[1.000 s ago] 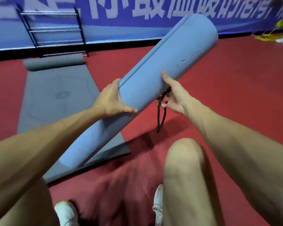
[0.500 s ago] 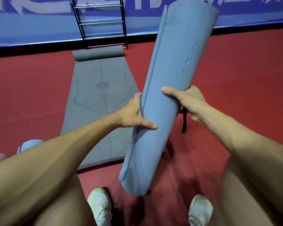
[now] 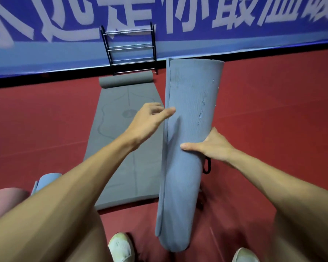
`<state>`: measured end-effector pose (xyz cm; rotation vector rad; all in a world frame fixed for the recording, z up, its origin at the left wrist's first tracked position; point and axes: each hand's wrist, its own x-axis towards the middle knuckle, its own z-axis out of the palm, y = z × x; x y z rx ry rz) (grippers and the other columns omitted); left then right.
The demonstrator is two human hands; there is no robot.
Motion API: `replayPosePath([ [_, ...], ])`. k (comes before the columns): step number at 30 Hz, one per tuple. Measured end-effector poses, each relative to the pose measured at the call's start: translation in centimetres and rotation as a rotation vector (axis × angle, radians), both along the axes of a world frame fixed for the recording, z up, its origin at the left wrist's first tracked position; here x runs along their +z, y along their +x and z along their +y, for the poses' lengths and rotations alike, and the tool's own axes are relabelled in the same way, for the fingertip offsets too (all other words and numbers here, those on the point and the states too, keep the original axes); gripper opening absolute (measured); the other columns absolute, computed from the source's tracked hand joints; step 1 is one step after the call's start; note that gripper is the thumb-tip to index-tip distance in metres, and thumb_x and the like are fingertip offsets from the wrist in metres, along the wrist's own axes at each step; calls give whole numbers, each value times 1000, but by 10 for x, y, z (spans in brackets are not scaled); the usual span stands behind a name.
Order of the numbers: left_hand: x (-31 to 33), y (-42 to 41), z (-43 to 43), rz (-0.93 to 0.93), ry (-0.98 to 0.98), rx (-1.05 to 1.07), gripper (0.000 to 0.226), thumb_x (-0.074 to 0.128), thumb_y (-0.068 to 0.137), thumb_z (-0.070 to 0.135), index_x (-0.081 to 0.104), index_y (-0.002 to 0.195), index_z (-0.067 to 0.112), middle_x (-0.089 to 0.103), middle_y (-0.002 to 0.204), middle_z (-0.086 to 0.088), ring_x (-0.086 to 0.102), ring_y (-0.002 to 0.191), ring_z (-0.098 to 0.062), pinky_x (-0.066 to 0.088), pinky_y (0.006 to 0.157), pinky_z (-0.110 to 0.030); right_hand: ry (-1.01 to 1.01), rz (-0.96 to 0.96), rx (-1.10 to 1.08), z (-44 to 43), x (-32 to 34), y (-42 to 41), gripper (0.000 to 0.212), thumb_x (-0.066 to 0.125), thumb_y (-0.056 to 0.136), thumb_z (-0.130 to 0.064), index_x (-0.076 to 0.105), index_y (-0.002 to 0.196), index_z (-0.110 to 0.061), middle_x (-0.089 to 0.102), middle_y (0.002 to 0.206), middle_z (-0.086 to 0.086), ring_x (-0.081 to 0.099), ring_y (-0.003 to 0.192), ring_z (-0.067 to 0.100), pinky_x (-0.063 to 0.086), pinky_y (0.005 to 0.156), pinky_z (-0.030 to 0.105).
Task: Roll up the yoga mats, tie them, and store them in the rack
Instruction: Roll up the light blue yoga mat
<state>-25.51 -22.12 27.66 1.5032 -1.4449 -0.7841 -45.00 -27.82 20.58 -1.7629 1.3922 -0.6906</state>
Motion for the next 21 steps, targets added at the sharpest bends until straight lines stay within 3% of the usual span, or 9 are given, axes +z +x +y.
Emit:
replayPosePath([
  [2, 2, -9, 5, 37, -25, 27, 32, 70, 79, 51, 58, 94, 26, 63, 99, 22, 60, 92, 10, 45, 96, -31, -33, 0, 35, 7, 4, 0, 88, 87, 38, -69, 58, 113, -33, 64, 107, -22, 60, 94, -8, 50, 81, 18],
  [3, 3, -12, 7, 28, -34, 64, 61, 71, 70, 62, 51, 113, 24, 58, 115, 16, 58, 103, 4, 46, 98, -34, -32, 2, 50, 11, 6, 0, 82, 87, 39, -67, 60, 109, -33, 65, 102, -23, 61, 91, -10, 50, 78, 16],
  [5, 7, -16, 6, -13, -30, 118, 111, 70, 55, 74, 19, 143, 31, 41, 140, 4, 49, 124, -14, 42, 104, -42, -57, 24, 63, 16, 8, 1, 90, 84, 34, -72, 62, 112, -32, 67, 103, -21, 63, 95, -4, 52, 80, 21],
  [7, 12, -18, 3, -40, -28, 143, 131, 70, 49, 79, 0, 149, 32, 34, 149, -1, 42, 133, -19, 36, 109, -44, -87, 46, 115, 22, 12, 3, 88, 82, 38, -70, 62, 115, -33, 68, 106, -19, 63, 99, -1, 52, 83, 24],
  [9, 16, -20, 0, -58, -52, 174, 130, 68, 42, 82, 16, 148, 26, 39, 140, 4, 41, 132, -17, 38, 109, -42, -115, 83, 131, 27, 15, 4, 92, 81, 38, -72, 59, 119, -33, 66, 111, -17, 63, 103, 3, 52, 86, 27],
  [12, 22, -20, -1, -75, -112, 246, 104, 72, 39, 79, 47, 121, 20, 41, 115, 7, 49, 117, -10, 46, 100, -36, -131, 91, 176, 31, 19, 5, 84, 86, 49, -60, 55, 122, -32, 64, 116, -14, 61, 106, 5, 50, 86, 25],
  [17, 21, -6, -7, 55, -135, 259, 100, 83, 30, 73, 55, 107, 16, 65, 105, 9, 65, 94, -4, 56, 83, -35, -101, 223, 271, 28, 31, 1, 74, 74, 72, -56, 45, 133, -25, 58, 130, -9, 55, 119, 13, 44, 88, 27],
  [19, 22, 1, -4, 46, -158, 278, 96, 85, 35, 70, 53, 110, 18, 63, 105, 13, 63, 97, -3, 54, 87, -33, -120, 236, 261, 27, 38, -1, 64, 60, 85, -55, 44, 136, -21, 57, 129, -5, 55, 118, 15, 44, 96, 34],
  [21, 23, 10, -1, 55, -168, 277, 95, 88, 44, 61, 44, 120, 24, 59, 107, 17, 60, 102, -3, 51, 92, -32, -172, 101, 203, 26, 47, -4, 40, 49, 98, -33, 47, 135, -20, 58, 121, -3, 55, 113, 16, 46, 99, 45],
])
